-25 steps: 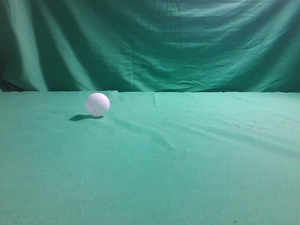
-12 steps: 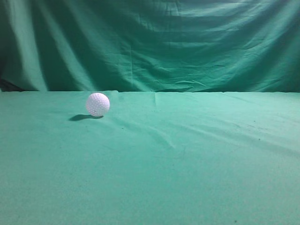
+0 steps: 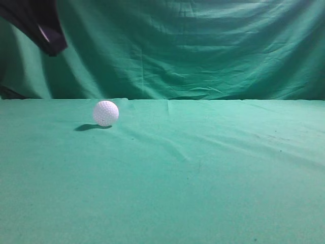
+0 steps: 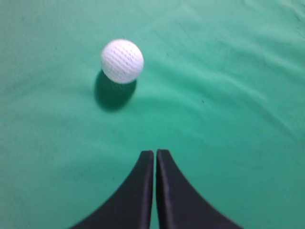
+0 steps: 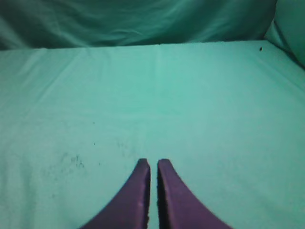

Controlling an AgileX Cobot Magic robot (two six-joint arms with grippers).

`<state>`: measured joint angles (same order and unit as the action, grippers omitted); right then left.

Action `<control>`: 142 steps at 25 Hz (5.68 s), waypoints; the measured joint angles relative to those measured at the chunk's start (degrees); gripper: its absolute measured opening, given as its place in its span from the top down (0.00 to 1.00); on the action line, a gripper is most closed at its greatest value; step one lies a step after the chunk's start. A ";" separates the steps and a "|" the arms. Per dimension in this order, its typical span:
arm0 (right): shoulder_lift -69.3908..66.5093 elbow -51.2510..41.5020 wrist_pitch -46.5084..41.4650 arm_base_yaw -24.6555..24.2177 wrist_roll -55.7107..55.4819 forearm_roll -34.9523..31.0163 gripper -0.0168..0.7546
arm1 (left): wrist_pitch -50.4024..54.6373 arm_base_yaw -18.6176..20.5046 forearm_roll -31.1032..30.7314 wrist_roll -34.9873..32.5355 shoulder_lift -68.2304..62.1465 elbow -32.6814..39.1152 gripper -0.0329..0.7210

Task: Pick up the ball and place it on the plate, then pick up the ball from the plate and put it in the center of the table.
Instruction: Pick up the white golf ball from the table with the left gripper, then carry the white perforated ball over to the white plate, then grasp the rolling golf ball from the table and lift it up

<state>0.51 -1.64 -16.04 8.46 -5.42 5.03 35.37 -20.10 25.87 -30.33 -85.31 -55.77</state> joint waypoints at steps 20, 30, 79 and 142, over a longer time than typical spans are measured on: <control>0.00 0.00 5.58 0.00 0.09 0.25 0.92 | 0.01 -4.27 -4.27 0.88 -20.53 -17.17 0.11; 0.00 0.00 5.58 0.00 0.09 0.12 0.92 | -1.94 -4.27 -5.92 1.69 -26.21 -19.43 0.18; -23.89 22.95 -13.67 0.00 6.41 -10.87 0.92 | 10.73 14.14 -8.61 11.36 4.97 -7.31 0.56; -51.88 30.87 -27.60 5.84 16.51 -13.65 0.92 | 16.70 26.64 0.62 6.97 -14.86 -24.65 0.78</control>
<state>-51.38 29.23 -43.64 14.30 11.08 -8.62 52.07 6.55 26.48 -23.36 -100.17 -80.41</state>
